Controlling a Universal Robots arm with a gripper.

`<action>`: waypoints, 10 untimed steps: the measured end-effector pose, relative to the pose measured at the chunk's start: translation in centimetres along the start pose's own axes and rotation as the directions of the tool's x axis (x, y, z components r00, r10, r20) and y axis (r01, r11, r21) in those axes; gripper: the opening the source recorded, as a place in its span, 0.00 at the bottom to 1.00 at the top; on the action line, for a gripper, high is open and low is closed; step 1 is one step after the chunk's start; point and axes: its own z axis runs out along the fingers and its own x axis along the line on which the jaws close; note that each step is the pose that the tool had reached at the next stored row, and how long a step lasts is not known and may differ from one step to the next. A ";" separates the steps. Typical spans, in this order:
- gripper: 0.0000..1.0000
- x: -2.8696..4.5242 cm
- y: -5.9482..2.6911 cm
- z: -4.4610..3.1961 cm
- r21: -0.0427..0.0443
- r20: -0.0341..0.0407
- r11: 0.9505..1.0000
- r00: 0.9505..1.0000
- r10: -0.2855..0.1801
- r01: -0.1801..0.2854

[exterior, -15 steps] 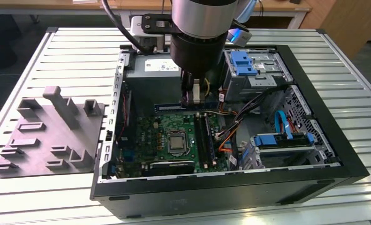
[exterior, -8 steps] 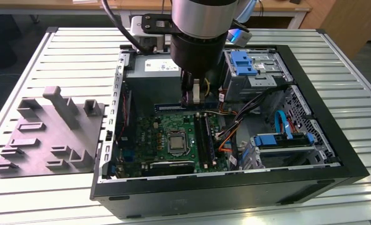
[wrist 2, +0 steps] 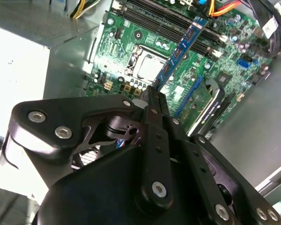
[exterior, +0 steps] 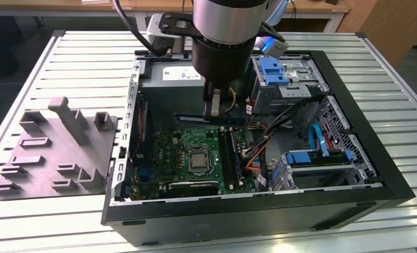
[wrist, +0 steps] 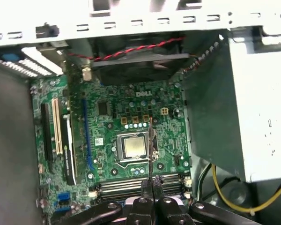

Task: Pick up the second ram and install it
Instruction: 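Insert the second ram into the second slot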

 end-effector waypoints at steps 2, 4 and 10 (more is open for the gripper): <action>0.12 0.00 0.00 0.03 0.002 0.002 0.999 0.999 0.036 -0.036; 0.12 0.00 0.00 0.05 0.004 0.003 0.997 0.997 0.072 -0.072; 0.12 0.01 -0.01 0.12 0.010 0.009 0.984 0.984 0.180 -0.180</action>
